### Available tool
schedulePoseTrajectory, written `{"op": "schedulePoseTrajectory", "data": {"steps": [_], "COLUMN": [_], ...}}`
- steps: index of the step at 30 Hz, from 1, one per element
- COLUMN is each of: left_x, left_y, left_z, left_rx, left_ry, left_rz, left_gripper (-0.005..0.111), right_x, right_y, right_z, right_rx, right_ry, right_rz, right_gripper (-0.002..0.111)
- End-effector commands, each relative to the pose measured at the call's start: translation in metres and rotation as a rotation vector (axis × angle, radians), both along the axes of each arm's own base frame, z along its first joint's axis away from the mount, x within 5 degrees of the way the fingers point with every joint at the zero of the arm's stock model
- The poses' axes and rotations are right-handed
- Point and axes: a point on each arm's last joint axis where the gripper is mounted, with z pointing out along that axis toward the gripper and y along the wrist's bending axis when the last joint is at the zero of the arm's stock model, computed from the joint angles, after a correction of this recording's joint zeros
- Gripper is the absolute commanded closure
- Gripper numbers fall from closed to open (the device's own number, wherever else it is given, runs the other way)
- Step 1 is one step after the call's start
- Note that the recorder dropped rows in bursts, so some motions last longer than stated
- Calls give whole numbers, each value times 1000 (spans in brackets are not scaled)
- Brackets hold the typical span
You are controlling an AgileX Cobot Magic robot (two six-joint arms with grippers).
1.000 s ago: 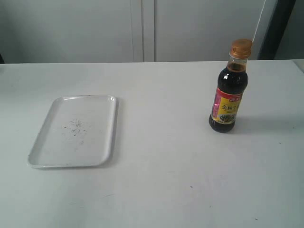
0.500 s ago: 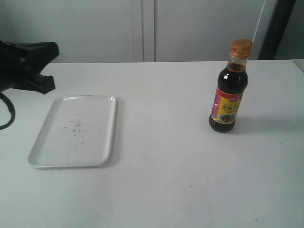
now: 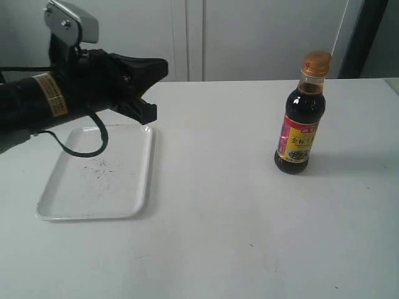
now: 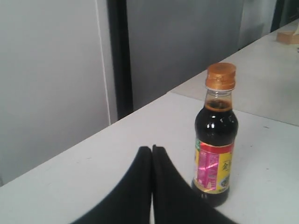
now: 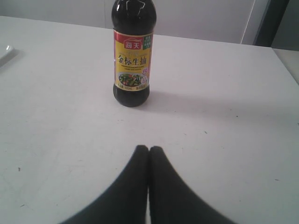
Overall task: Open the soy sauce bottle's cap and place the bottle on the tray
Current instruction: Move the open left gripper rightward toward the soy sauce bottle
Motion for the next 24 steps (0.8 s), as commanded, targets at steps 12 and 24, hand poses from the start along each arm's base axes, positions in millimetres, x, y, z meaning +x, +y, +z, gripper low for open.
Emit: {"op": "schedulePoseTrajectory", "data": {"steps": [12,24], "left_x": [36,50], "left_y": [-61,-108], "left_z": [-10,-20], "left_rx": [-146,-97], "left_ry": [-38,-70], "left_rz": [-274,-436], "left_gripper": [107,50], "right_x": [0,0], "right_y": [0,0], "right_z": [-1,-1], "right_rx": [15,15], "right_ry": [-1,-1], "right_rz": [-9,-9], "right_gripper": [108,108]}}
